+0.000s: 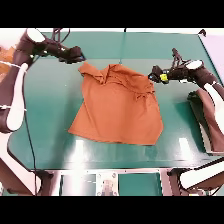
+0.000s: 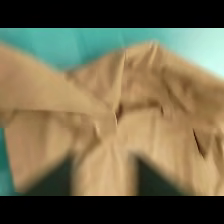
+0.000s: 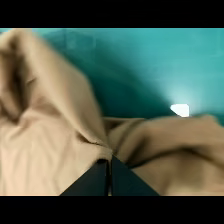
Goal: Fold the shirts.
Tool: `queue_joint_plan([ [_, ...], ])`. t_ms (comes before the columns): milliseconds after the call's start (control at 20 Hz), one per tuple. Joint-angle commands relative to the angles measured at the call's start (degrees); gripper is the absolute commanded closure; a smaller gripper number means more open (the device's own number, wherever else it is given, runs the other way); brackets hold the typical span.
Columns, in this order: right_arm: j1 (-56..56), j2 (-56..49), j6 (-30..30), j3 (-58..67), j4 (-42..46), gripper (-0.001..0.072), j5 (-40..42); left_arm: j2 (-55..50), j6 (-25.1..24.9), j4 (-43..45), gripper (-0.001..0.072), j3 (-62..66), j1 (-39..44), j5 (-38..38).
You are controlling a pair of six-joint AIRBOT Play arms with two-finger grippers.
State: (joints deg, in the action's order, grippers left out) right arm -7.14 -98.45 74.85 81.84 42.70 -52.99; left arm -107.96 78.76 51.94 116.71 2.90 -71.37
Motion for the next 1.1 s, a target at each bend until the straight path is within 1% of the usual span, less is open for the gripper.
queue_joint_plan([
  [0,-4.74,-1.31,0.13,0.15,0.83,0.0700,-0.46,2.80,4.13,-0.85,0.0687,1.25,-5.07,-15.61],
  [50,-6.10,-1.31,0.20,0.15,2.03,0.0700,-1.09,4.17,4.50,0.57,0.0688,0.17,-5.88,-17.64],
  [100,-7.50,-1.31,1.90,0.13,4.55,0.0700,-2.16,6.32,5.42,4.17,0.0688,-2.25,-5.92,-19.54],
  [150,-8.72,-1.29,4.52,0.11,8.20,0.0700,-3.19,9.33,6.49,7.32,0.0688,-6.38,-5.66,-20.15],
  [200,-9.94,-1.29,7.08,0.00,12.22,0.0700,-4.55,12.63,6.51,8.70,0.0688,-11.72,-5.38,-19.47],
  [250,-10.95,-1.29,8.11,-0.04,14.60,0.0700,-6.19,16.70,6.51,9.68,0.0688,-18.78,-4.87,-18.51],
  [350,-12.11,-1.29,7.61,-0.09,15.65,0.0700,-8.55,24.33,7.37,10.08,0.0685,-34.45,-4.17,-16.09],
  [400,-12.11,-1.25,7.41,-0.09,15.63,0.0700,-8.68,27.39,8.00,9.88,0.0645,-41.83,-4.07,-14.62],
  [450,-11.91,-1.25,7.41,-0.09,15.61,0.0700,-8.66,30.32,8.98,9.49,0.0317,-49.42,-3.89,-12.35],
  [500,-11.50,-1.25,7.41,-0.09,15.63,0.0700,-8.66,32.59,11.43,9.18,0.0145,-56.00,-3.76,-9.75],
  [550,-11.06,-1.25,7.41,-0.09,15.58,0.0700,-8.63,34.75,12.26,8.33,0.0147,-62.66,-3.76,-6.58],
  [650,-10.43,-1.25,7.37,-0.07,15.58,0.0700,-8.63,37.48,11.91,4.31,0.0147,-73.29,-3.76,-0.20],
  [750,-9.90,-1.25,7.39,-0.07,15.39,0.0700,-8.57,37.59,9.55,-1.20,0.0148,-79.97,-3.76,6.86],
  [850,-9.77,-1.20,7.43,-0.04,15.34,0.0700,-8.59,37.48,5.79,-7.91,0.0148,-84.48,-3.76,14.43],
  [900,-9.77,-1.07,7.43,-0.04,15.34,0.0700,-8.57,37.29,4.59,-9.60,0.0148,-85.83,-3.76,17.11],
  [1050,-9.84,-0.28,7.43,0.00,15.34,0.0701,-8.59,34.51,3.06,-11.72,0.0149,-86.99,-3.65,22.75],
])
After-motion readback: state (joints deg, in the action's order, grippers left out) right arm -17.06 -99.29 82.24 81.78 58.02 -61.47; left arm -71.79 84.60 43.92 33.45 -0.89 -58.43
